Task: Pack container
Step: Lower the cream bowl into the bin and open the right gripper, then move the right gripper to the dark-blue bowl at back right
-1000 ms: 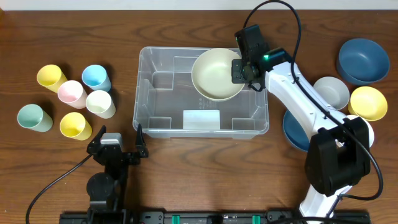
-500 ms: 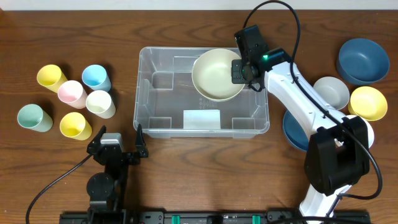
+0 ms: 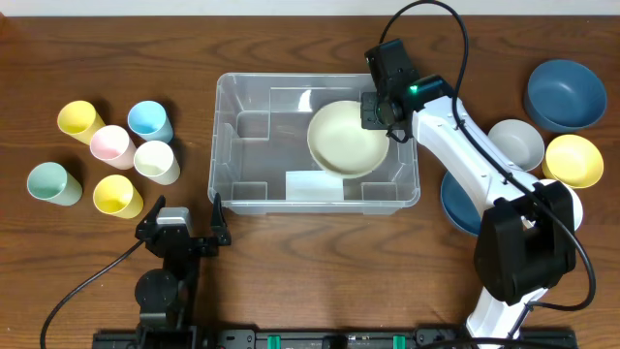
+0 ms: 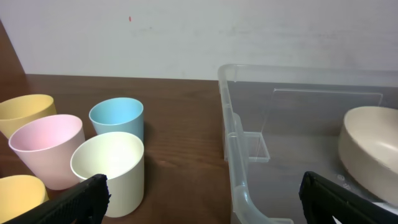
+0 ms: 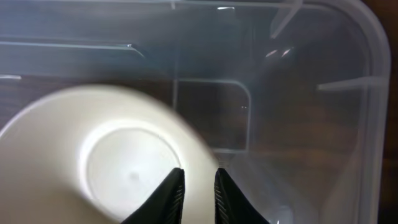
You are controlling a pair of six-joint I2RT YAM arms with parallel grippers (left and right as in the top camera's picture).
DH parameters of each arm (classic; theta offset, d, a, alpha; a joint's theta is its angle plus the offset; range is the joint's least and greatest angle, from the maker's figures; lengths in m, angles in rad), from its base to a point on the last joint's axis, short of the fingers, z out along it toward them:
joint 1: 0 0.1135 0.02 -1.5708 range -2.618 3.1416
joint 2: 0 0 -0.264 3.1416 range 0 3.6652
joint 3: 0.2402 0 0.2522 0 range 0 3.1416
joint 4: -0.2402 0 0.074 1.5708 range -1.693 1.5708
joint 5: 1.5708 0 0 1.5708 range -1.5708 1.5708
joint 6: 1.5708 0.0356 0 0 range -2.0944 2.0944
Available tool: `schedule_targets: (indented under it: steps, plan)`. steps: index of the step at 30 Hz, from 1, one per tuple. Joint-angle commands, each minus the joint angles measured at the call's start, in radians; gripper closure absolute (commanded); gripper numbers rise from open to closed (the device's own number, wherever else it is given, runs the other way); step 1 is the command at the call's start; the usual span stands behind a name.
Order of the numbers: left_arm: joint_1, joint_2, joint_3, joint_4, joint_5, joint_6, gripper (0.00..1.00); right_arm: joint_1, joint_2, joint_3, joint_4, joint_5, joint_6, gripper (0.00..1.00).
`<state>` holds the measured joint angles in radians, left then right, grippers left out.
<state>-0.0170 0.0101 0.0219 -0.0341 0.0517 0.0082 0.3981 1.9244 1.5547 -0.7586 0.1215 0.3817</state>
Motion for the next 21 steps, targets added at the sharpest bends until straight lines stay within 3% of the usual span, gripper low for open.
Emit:
schedule_targets:
  steps: [1,6,17,21]
  plan:
    - [-0.003,-0.006,-0.018,-0.035,-0.011,0.014,0.02,0.009,0.017,-0.002,0.004,0.011,-0.005,0.76]
    - [-0.003,-0.006,-0.018,-0.035,-0.011,0.014,0.02,0.009,0.015,0.006,0.011,0.025,-0.026,0.71]
    - [-0.003,-0.006,-0.018,-0.035,-0.011,0.014,0.02,0.0,-0.092,0.072,-0.031,0.021,-0.016,0.7]
    - [-0.003,-0.006,-0.018,-0.035,-0.011,0.014,0.02,-0.042,-0.188,0.073,-0.032,0.021,-0.003,0.62]
